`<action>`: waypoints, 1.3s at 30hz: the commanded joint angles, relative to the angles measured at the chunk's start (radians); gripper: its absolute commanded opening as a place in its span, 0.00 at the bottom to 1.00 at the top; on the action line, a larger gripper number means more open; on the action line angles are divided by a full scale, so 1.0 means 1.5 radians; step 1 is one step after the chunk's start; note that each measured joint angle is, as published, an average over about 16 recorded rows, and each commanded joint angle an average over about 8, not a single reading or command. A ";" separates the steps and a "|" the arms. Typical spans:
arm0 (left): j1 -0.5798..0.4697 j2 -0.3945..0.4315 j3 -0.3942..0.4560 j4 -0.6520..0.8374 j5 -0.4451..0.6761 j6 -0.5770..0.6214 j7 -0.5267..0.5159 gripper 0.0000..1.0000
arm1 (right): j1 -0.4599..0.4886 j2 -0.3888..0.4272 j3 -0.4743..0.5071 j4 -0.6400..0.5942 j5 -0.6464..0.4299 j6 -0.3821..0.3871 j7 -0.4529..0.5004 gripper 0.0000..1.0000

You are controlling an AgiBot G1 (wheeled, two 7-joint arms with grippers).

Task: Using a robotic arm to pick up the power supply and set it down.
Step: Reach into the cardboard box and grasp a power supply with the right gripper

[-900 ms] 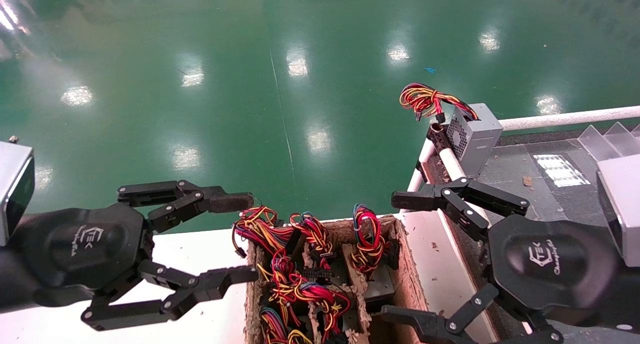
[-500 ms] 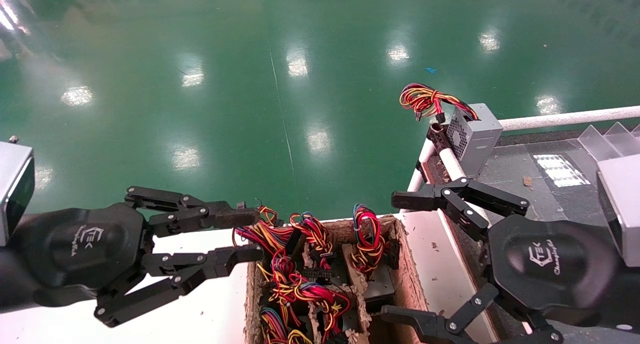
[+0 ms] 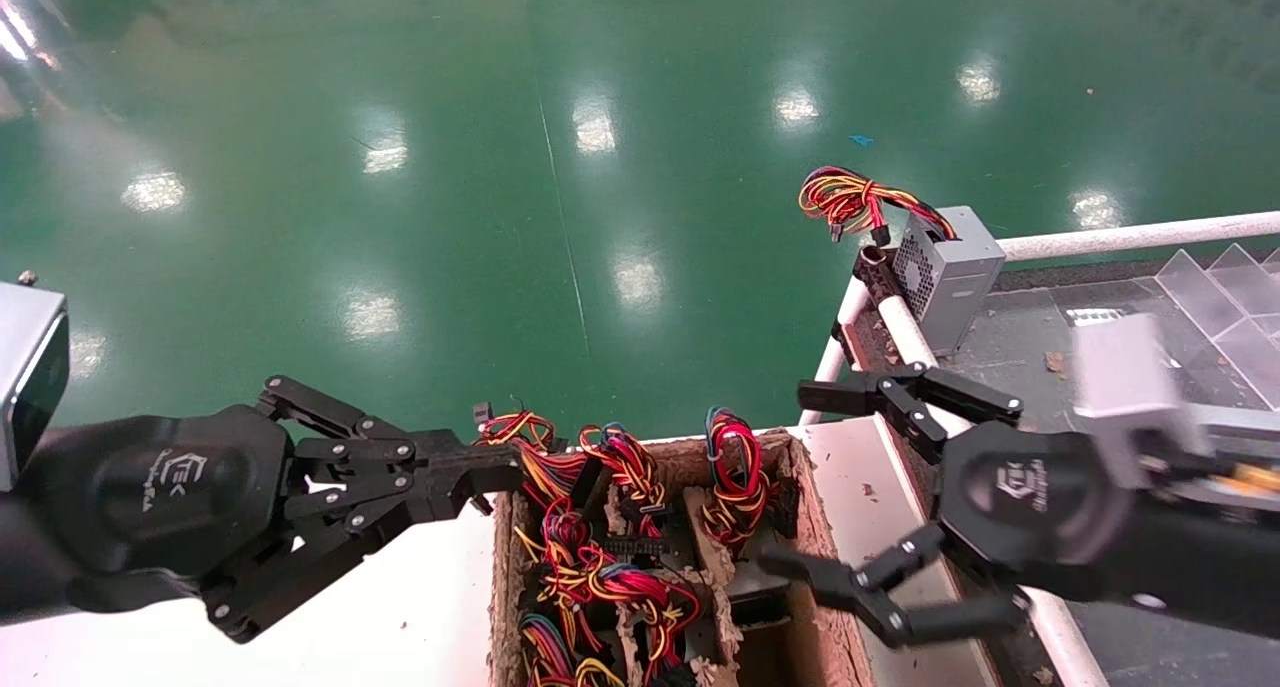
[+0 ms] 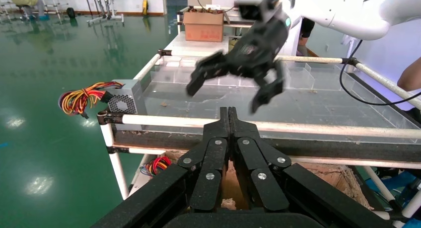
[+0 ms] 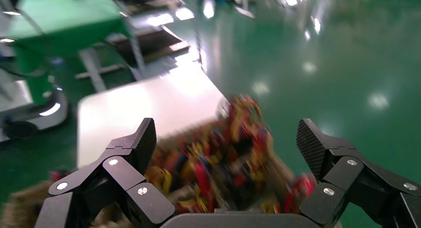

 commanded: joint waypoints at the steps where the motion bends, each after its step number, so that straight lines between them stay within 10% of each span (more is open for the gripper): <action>1: 0.000 0.000 0.000 0.000 0.000 0.000 0.000 0.29 | 0.001 -0.002 -0.009 -0.003 -0.024 0.020 0.011 0.88; 6: 0.000 0.000 0.000 0.000 0.000 0.000 0.000 0.91 | 0.029 -0.028 -0.046 -0.050 -0.097 0.056 0.047 0.26; 8: 0.000 0.000 0.000 0.000 0.000 0.000 0.000 1.00 | 0.041 -0.043 -0.057 -0.077 -0.118 0.065 0.052 0.01; 39: 0.000 0.000 0.000 0.000 0.000 0.000 0.000 1.00 | 0.146 -0.209 -0.107 -0.362 -0.190 0.057 -0.088 0.00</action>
